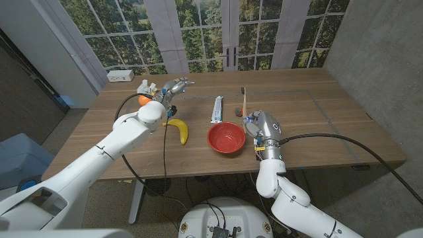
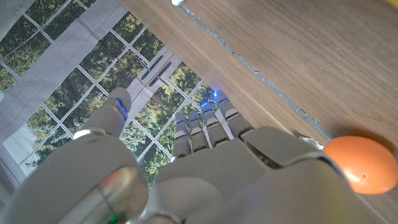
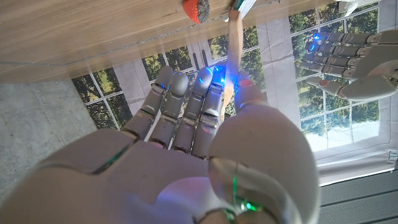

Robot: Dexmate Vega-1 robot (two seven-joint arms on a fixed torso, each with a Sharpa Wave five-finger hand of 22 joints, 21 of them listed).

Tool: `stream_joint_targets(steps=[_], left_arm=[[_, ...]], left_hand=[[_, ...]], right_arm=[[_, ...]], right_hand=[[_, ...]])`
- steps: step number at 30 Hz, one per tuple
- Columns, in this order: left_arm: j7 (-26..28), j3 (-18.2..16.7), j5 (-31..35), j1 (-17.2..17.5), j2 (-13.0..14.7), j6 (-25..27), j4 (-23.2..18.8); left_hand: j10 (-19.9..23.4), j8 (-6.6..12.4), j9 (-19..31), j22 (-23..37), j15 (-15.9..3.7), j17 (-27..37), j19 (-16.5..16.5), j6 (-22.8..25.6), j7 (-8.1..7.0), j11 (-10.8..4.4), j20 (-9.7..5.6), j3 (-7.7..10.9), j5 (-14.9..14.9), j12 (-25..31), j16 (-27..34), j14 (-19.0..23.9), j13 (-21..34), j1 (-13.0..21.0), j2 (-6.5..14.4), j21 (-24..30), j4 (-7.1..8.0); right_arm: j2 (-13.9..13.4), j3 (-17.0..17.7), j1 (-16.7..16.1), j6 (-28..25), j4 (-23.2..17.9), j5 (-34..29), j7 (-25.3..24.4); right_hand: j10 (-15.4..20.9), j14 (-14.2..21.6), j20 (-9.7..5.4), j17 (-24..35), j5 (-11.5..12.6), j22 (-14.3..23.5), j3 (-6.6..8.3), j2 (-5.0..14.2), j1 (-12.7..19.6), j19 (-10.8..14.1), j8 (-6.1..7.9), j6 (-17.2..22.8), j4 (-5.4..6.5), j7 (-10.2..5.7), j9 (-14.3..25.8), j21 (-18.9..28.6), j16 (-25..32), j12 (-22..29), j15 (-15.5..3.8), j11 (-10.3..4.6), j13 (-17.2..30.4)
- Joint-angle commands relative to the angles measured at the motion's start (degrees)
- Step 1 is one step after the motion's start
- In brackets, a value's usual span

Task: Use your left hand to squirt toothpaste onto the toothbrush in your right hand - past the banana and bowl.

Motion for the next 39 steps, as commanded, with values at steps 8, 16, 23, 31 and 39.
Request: stream_joint_targets(steps=[8,16,23,31,39], left_arm=[[-5.35,8.09,13.87,-8.09,2.94,9.63,-3.26],[-10.28,9.47,15.28,-11.24,2.7,11.76,-2.82],[-13.27,12.08,18.3,-14.86,1.96,15.31,-2.2],[-17.57,15.76,20.9,-19.82,0.15,21.5,-1.26],[-21.56,19.69,22.51,-24.71,-1.63,28.15,-0.6]], left_hand=[[0.76,0.31,0.17,0.15,-0.19,0.14,0.99,0.79,-0.29,-0.41,-0.36,-0.63,0.0,0.35,-0.01,0.54,0.19,1.59,-0.49,-0.16,0.06],[0.39,0.14,0.17,0.17,-0.35,0.15,1.05,0.5,-0.63,-0.42,-0.28,-0.99,-0.07,0.14,-0.18,0.23,0.2,2.17,-0.84,-0.37,0.18],[0.26,0.15,0.18,0.19,-0.29,0.16,0.98,0.64,-0.77,-0.45,-0.24,-1.24,-0.1,0.06,-0.19,0.2,0.21,2.58,-1.03,-0.56,0.28],[0.39,0.15,0.18,0.2,-0.45,0.18,0.8,0.74,-0.92,-0.58,-0.29,-1.65,-0.18,0.08,-0.22,0.13,0.22,2.81,-1.38,-0.81,0.38],[0.35,0.14,0.18,0.22,-0.32,0.21,0.7,0.83,-1.05,-0.3,-0.46,-2.33,-0.32,0.02,-0.23,0.06,0.23,2.64,-2.01,-1.03,0.56]], right_arm=[[-1.41,2.77,-2.6,5.24,0.13,-0.35,-0.47],[-1.65,3.94,-3.28,8.11,-0.04,0.86,-0.01],[-2.26,5.04,-4.03,11.09,-0.39,2.47,0.96],[-2.98,6.31,-4.64,13.87,-0.29,3.39,1.54],[-3.28,7.47,-5.04,16.59,0.31,4.14,1.59]], right_hand=[[0.59,-0.27,0.15,0.1,0.73,0.24,1.57,0.17,0.67,0.12,0.31,0.57,0.4,-0.19,1.83,0.76,0.68,0.43,-9.25,0.31,-0.2],[0.46,-0.28,0.17,0.08,0.84,0.21,1.83,0.06,0.49,0.06,0.28,0.68,0.43,-0.23,2.03,1.07,0.95,0.63,-9.24,0.03,-0.11],[0.27,-0.37,0.1,0.06,0.94,0.19,2.07,0.0,0.3,-0.07,0.15,0.76,0.48,-0.15,2.07,1.31,1.14,0.81,-9.2,0.09,0.01],[0.38,-0.49,0.1,0.02,1.07,0.16,2.4,-0.07,0.18,-0.14,0.03,0.71,0.45,-0.16,2.24,1.6,1.27,0.82,-9.24,0.17,-0.38],[0.26,-0.46,0.05,0.01,1.17,0.13,2.68,-0.13,0.02,-0.25,-0.07,0.8,0.46,-0.17,2.31,1.86,1.43,1.1,-9.25,0.01,-0.17]])
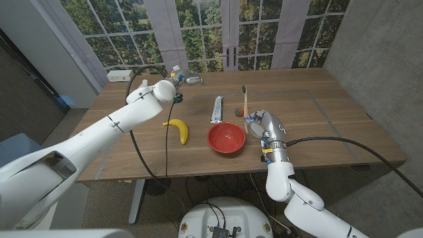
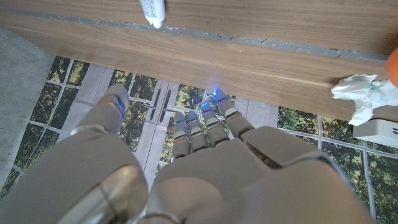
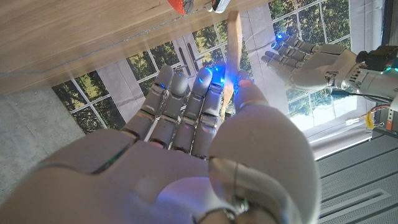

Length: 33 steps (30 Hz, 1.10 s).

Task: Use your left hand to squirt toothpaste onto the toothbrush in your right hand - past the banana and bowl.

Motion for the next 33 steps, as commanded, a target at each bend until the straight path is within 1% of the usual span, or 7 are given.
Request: stream_joint_targets(steps=[1,8,10,19,21,23,33], left_arm=[[-7.24,5.8,3.68,-7.39,-2.35,10.59,1.15],[-12.85,11.67,5.08,-13.54,-3.43,16.53,2.8],[-15.11,13.15,4.73,-15.31,-3.61,17.49,3.61],[-17.49,17.31,5.17,-19.12,-4.86,19.82,5.35],[-19.71,19.35,5.3,-21.27,-5.21,20.44,6.37],[-21.47,21.01,5.67,-22.7,-4.74,18.03,7.04],[-28.54,29.19,8.22,-29.79,-8.06,22.19,11.24]], left_hand=[[-0.05,0.15,0.19,0.17,-0.32,0.22,0.09,0.25,-0.44,0.07,0.13,-0.56,-0.33,0.02,-0.24,0.05,0.24,0.07,-0.55,-0.17,0.18],[-1.15,-0.09,0.2,0.2,0.03,0.26,-0.16,-0.19,-0.43,0.5,0.14,-1.41,-0.41,-0.43,-0.45,-0.62,0.26,-0.07,-1.2,-0.54,0.36],[-1.44,-0.14,0.2,0.21,0.04,0.3,-0.08,-0.23,-0.54,0.64,0.0,-2.27,-0.52,-0.52,-0.52,-0.96,0.28,-0.6,-2.13,-0.67,0.52],[-1.76,-0.37,0.21,0.24,0.15,0.35,0.05,-0.68,-0.59,0.76,-0.16,-3.43,-0.49,-0.61,-0.43,-0.98,0.3,-1.31,-3.02,-0.86,0.82],[-1.79,-0.43,0.21,0.25,0.16,0.36,0.08,-0.81,-0.57,0.66,-0.17,-3.56,-0.45,-0.61,-0.42,-1.01,0.31,-1.33,-3.04,-0.89,0.85],[-2.26,-0.54,0.21,0.26,0.16,0.37,-0.21,-1.07,-0.54,1.04,-0.31,-3.99,-0.4,-0.77,-0.51,-1.33,0.32,-1.55,-3.26,-1.11,0.96],[-2.5,-0.8,0.22,0.29,0.61,0.41,-0.01,-1.67,-0.61,1.88,-0.35,-4.95,-0.21,-0.75,-0.35,-1.23,0.35,-2.06,-3.47,-1.3,1.25]], right_arm=[[-0.73,2.06,-0.89,4.25,0.65,1.34,0.38],[-0.8,2.71,-1.24,5.73,1.22,1.52,0.44],[-0.83,2.9,-1.38,5.92,1.22,1.54,0.53],[-1.21,3.83,-2.29,7.37,1.28,1.78,0.52],[-1.34,4.01,-2.47,7.78,1.29,1.78,0.51],[-1.49,4.28,-2.65,8.23,1.27,2.05,0.7],[-1.73,5.49,-3.8,10.06,1.32,2.77,0.59]], right_hand=[[0.17,-0.31,0.09,0.14,0.35,0.13,2.3,-0.18,0.01,-0.23,0.27,0.74,0.69,-0.15,1.2,0.43,0.56,0.48,-9.02,-0.31,0.27],[0.13,-0.31,0.07,0.15,0.44,0.1,2.6,-0.22,-0.13,-0.36,0.18,0.94,0.69,-0.16,1.24,0.69,0.75,0.51,-9.02,-0.16,0.01],[0.03,-0.27,0.06,0.17,0.44,0.09,2.62,-0.24,-0.22,-0.37,0.16,0.94,0.73,-0.13,1.28,0.76,0.84,0.59,-8.99,-0.18,0.12],[0.08,-0.26,0.08,0.13,0.53,0.06,2.94,-0.35,-0.28,-0.49,0.06,0.94,0.66,-0.14,1.42,1.0,0.91,0.76,-9.07,-0.21,0.07],[0.19,-0.31,0.09,0.12,0.55,0.06,3.03,-0.39,-0.26,-0.47,0.02,1.01,0.61,-0.16,1.37,1.07,0.9,0.78,-9.08,-0.1,-0.04],[0.13,-0.28,0.1,0.11,0.56,0.05,3.09,-0.38,-0.33,-0.51,-0.03,1.0,0.66,-0.08,1.37,1.12,0.93,0.81,-9.06,-0.14,-0.02],[0.26,-0.31,0.05,0.15,0.65,0.02,3.33,-0.45,-0.56,-0.56,-0.17,1.05,0.69,-0.1,1.44,1.41,1.14,0.98,-9.03,-0.22,-0.16]])
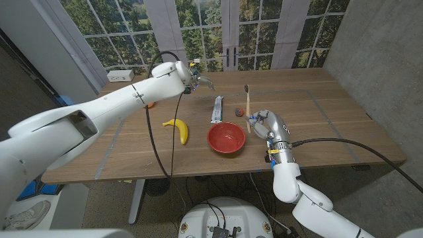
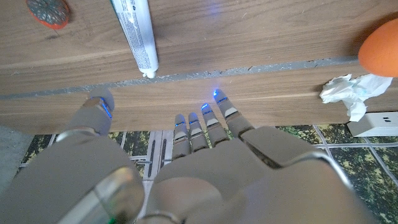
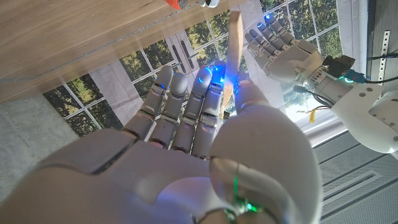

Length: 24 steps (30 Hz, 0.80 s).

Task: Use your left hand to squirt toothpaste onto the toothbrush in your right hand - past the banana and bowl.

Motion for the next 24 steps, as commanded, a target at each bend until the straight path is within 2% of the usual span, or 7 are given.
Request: stream_joint_targets(steps=[1,3,6,11,13,24], left_arm=[[-7.86,9.25,2.24,-8.19,-3.12,3.36,4.64],[-8.29,9.49,1.92,-8.58,-3.68,3.35,5.37],[-8.78,10.52,2.0,-9.49,-4.68,3.67,6.6],[-9.59,12.0,1.54,-10.77,-6.74,4.42,9.38],[-9.58,12.11,1.1,-10.86,-7.29,4.29,10.14],[-12.09,16.46,0.73,-14.14,-10.37,4.46,14.36]], left_hand=[[0.11,-0.07,0.23,0.3,0.57,0.12,0.43,-0.39,0.2,0.74,-0.26,-0.51,0.23,0.09,0.19,0.33,0.07,0.0,-0.42,-0.22,0.03],[0.33,-0.04,0.23,0.31,0.93,0.12,0.89,-0.24,0.35,1.48,-0.26,-1.13,0.32,0.2,0.37,0.76,0.06,-0.4,-0.89,-0.18,0.09],[0.9,0.06,0.23,0.32,0.99,0.12,1.46,0.1,0.82,1.12,-0.16,-1.46,0.44,0.42,0.62,1.45,0.05,-0.51,-0.94,-0.09,0.11],[2.66,0.53,0.22,0.33,1.31,0.09,2.56,1.7,0.43,1.4,-0.17,-2.24,0.57,1.03,0.81,2.25,0.04,-0.98,-1.04,0.06,0.26],[4.37,0.65,0.2,0.34,1.28,0.06,3.69,2.55,0.41,0.65,0.17,-2.91,0.63,1.55,1.17,3.61,0.02,-1.39,-1.07,0.25,0.34],[6.07,1.04,0.17,0.34,1.61,-0.02,4.75,4.45,0.19,0.38,0.25,-3.5,0.74,1.87,1.25,4.84,-0.02,-1.19,-0.71,0.23,0.18]], right_arm=[[-0.39,1.45,-1.23,2.41,0.2,0.85,0.04],[-0.42,1.6,-1.3,2.85,0.36,0.96,0.07],[-0.55,1.87,-1.37,3.34,0.48,1.24,0.41],[-0.7,2.26,-1.44,3.93,0.59,1.63,0.97],[-0.72,2.39,-1.49,4.14,0.68,1.64,1.01],[-0.94,3.31,-2.03,5.9,0.88,2.37,1.31]], right_hand=[[0.16,-0.33,-0.04,0.16,0.48,0.15,0.72,0.47,0.35,-0.04,0.02,0.76,0.21,-0.47,0.31,0.37,0.33,0.36,-9.03,-0.22,0.19],[0.21,-0.35,-0.04,0.15,0.5,0.15,0.78,0.47,0.31,-0.07,-0.02,0.8,0.22,-0.41,0.3,0.43,0.35,0.3,-9.04,-0.15,0.0],[0.15,-0.34,-0.04,0.13,0.52,0.13,0.84,0.39,0.16,-0.1,-0.07,0.82,0.25,-0.41,0.32,0.52,0.4,0.38,-9.02,-0.23,0.06],[0.06,-0.39,-0.04,0.1,0.59,0.11,1.08,0.32,0.09,-0.17,-0.17,0.72,0.2,-0.43,0.46,0.71,0.42,0.39,-9.08,-0.17,-0.12],[0.19,-0.42,-0.02,0.1,0.62,0.1,1.17,0.29,0.04,-0.2,-0.18,0.81,0.19,-0.41,0.47,0.78,0.44,0.41,-9.06,0.0,-0.26],[0.01,-0.47,-0.06,0.09,0.73,0.05,1.65,0.2,-0.09,-0.36,-0.37,1.01,0.13,-0.4,0.51,1.15,0.57,0.74,-9.07,-0.09,-0.09]])
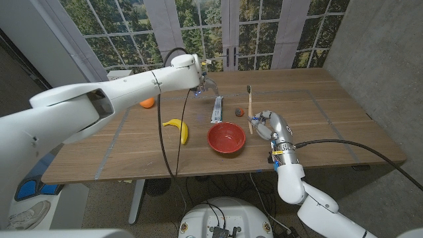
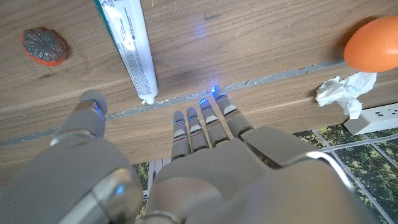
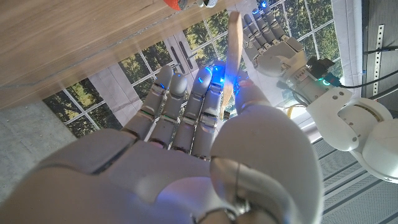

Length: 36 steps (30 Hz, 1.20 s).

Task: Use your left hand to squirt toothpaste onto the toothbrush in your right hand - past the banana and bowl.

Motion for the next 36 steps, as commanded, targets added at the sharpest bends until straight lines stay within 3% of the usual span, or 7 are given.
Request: stream_joint_targets(steps=[1,10,18,29,36], left_arm=[[-2.42,4.49,-0.49,-3.43,-3.4,0.53,4.63],[-2.9,7.83,0.12,-4.91,-6.04,0.66,8.41],[0.66,8.27,1.44,-3.81,-7.64,1.06,9.4],[1.22,9.67,0.96,-4.26,-12.29,1.78,16.21],[2.58,11.26,1.66,-4.25,-14.94,1.97,19.4]], left_hand=[[0.79,0.28,0.17,0.05,0.16,0.14,0.45,0.5,-0.04,-0.1,0.03,-0.26,0.29,0.34,0.35,0.52,0.14,-0.03,0.43,0.22,-0.08],[1.01,0.3,0.17,0.05,-0.03,0.12,0.7,0.81,-0.22,-0.08,-0.08,-0.34,0.31,0.32,0.28,0.65,0.13,0.24,0.6,0.18,-0.19],[2.68,0.5,0.15,0.04,-0.88,0.06,2.12,2.08,0.18,-1.35,-0.16,-0.45,0.27,0.58,0.44,2.01,0.1,1.28,1.15,0.33,-0.48],[3.51,0.53,0.15,0.03,-1.1,0.03,3.08,2.69,0.61,-1.42,-0.24,-0.48,0.21,0.64,0.47,2.75,0.08,2.02,1.52,0.44,-0.6],[3.41,0.65,0.15,0.04,-1.34,0.02,3.17,3.57,2.3,-1.01,-0.27,-0.5,0.08,0.34,0.2,2.67,0.07,2.65,1.92,0.23,-0.63]], right_arm=[[-0.36,1.09,-0.62,1.95,0.25,0.75,0.44],[-0.82,1.87,-0.96,3.59,0.58,1.17,0.9],[-0.73,2.37,-1.13,4.67,1.04,1.46,1.03],[-0.74,2.69,-0.83,6.51,2.07,1.94,1.67],[-0.89,2.95,-0.63,7.75,2.79,2.38,2.17]], right_hand=[[0.17,-0.04,-0.08,0.07,0.29,0.03,1.03,0.21,-0.15,-0.39,0.06,1.0,0.18,-0.45,0.37,0.31,0.19,0.33,-9.47,-0.21,0.05],[0.05,-0.05,-0.03,0.09,0.34,0.0,1.33,0.09,-0.32,-0.52,-0.08,0.88,0.17,-0.4,0.56,0.57,0.32,0.5,-9.49,-0.22,0.06],[-0.06,-0.12,-0.13,0.08,0.4,-0.04,1.64,0.03,-0.43,-0.61,-0.26,0.97,0.15,-0.42,0.55,0.83,0.42,0.71,-9.49,-0.2,0.12],[-0.28,-0.2,-0.16,0.1,0.43,-0.07,2.02,0.0,-0.58,-0.7,-0.39,1.03,0.14,-0.46,0.72,1.17,0.6,0.77,-9.49,-0.34,-0.06],[-0.34,-0.2,-0.29,0.07,0.43,-0.09,2.21,-0.05,-0.69,-0.78,-0.52,0.95,0.14,-0.56,0.8,1.34,0.65,0.82,-9.5,-0.21,-0.18]])
